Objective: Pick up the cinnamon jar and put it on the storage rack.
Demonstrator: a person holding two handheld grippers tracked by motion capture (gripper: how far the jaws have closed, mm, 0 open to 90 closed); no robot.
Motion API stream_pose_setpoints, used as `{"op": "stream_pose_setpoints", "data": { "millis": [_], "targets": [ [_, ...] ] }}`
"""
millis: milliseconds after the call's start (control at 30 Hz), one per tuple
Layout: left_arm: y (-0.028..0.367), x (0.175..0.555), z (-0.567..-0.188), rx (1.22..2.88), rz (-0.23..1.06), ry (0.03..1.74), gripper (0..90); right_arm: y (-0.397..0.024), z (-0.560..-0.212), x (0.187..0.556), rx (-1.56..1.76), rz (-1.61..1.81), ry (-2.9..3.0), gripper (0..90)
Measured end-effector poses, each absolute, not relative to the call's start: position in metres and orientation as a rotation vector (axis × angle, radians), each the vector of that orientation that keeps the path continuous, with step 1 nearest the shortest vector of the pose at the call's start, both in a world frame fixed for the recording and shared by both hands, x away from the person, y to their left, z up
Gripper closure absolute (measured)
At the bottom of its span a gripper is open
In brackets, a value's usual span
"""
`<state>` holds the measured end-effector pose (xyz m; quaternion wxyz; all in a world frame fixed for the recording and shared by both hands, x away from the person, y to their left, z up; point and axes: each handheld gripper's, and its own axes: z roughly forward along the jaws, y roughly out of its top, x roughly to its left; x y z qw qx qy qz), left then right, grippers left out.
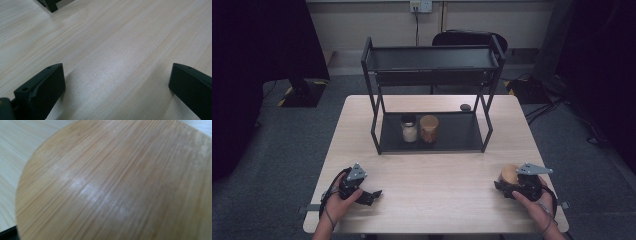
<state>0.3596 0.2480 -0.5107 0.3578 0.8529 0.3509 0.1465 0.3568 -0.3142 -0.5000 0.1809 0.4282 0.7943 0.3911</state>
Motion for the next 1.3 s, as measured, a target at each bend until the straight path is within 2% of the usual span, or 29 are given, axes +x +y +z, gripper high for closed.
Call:
{"op": "stream_pose_setpoints", "data": {
  "millis": [267, 1300],
  "targets": [
    [0.2480, 0.3596, -0.5107, 2.201, 0.378, 0.905, 0.1, -0.3139, -0.5004, 0.3571, 1.218, 1.114, 2.235, 23.5],
    [0.2480, 0.3596, -0.5107, 2.201, 0.378, 0.905, 0.1, -0.3148, -0.5006, 0.3559, 1.195, 1.106, 2.214, 25.0]
  ]
}}
